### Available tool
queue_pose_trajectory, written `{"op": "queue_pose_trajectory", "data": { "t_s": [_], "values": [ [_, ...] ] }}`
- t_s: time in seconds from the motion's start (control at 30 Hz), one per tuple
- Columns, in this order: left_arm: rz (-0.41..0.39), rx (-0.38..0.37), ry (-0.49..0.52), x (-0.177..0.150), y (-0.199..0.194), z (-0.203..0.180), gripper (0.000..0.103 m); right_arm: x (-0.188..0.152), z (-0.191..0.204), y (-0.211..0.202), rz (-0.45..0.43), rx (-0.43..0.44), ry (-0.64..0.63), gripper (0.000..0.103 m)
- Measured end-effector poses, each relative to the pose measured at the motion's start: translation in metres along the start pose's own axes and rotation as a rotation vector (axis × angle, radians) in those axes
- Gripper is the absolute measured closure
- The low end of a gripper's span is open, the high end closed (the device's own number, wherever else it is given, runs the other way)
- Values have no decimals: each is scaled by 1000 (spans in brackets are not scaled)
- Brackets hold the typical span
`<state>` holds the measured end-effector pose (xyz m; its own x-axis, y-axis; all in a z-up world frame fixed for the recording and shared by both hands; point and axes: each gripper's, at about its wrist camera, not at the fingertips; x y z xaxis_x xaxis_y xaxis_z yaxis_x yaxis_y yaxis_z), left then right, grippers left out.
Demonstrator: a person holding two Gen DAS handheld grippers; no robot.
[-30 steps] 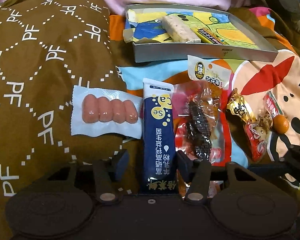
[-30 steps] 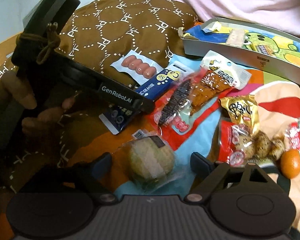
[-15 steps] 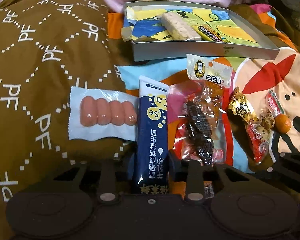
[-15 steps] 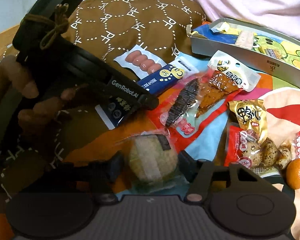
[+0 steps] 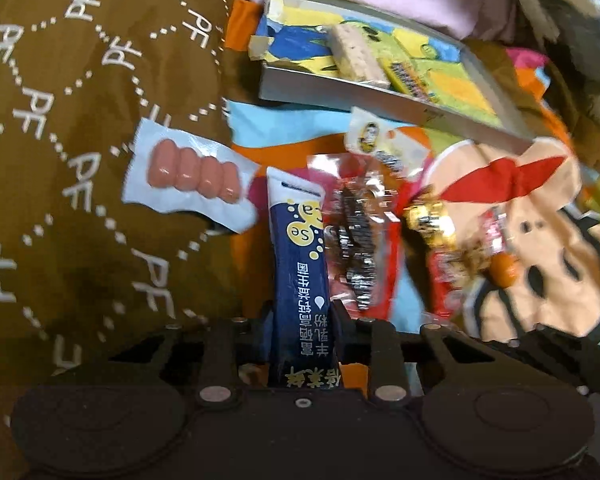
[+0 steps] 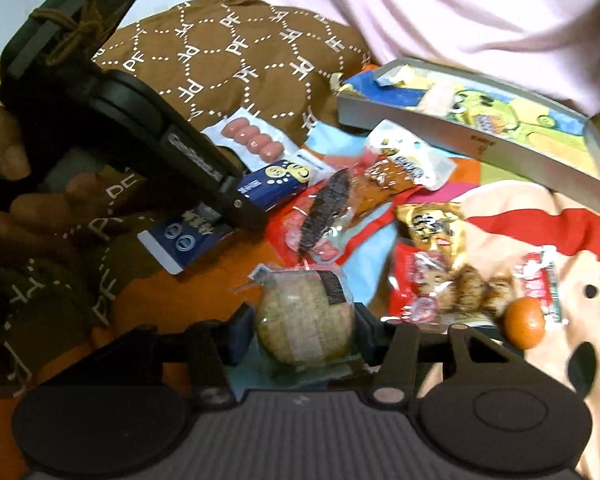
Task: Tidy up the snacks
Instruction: 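Grasp the round wrapped bun with the right tool while the left tool grasps the blue Ca milk stick, then carry the bun and milk stick into the tray and release them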
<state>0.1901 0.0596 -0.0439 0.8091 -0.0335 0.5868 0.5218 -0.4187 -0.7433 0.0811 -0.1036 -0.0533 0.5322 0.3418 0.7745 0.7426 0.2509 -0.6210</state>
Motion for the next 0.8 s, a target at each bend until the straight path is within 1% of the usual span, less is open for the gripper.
{"op": "queue_pose_trajectory", "data": {
  "t_s": [0.1,0.3,0.4,0.5,0.57,0.67,0.8],
  "values": [
    [7,-30,-41,-4,-4,-2,75,-3,-5,-7,-5,-19,19,47],
    [10,-57,-97,-9,-10,-6,77,-9,-16,-17,-9,-46,64,47],
    [27,-110,-170,-14,-17,-4,77,-12,-17,-21,-12,-51,65,47],
    [46,-148,-227,-23,-21,-4,77,-14,-17,-25,-18,-49,61,47],
    [48,-155,-223,-27,-24,-9,77,-13,-17,-27,-27,-50,59,47],
    [28,-155,-189,-30,-28,-17,77,-12,-17,-30,-39,-54,56,47],
    [-11,-225,-200,-31,-33,-19,77,-12,-18,-37,-59,-61,59,47]
  ]
}}
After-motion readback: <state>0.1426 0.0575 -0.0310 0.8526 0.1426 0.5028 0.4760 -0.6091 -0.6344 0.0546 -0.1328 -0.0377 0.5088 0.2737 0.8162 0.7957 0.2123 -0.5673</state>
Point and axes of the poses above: each gripper's, at about its wrist camera, not at the fingertips, and y roughly the way its jaws point, z to its left, x to its top, and after that the axes turned 3 degrees about -y, right-handed
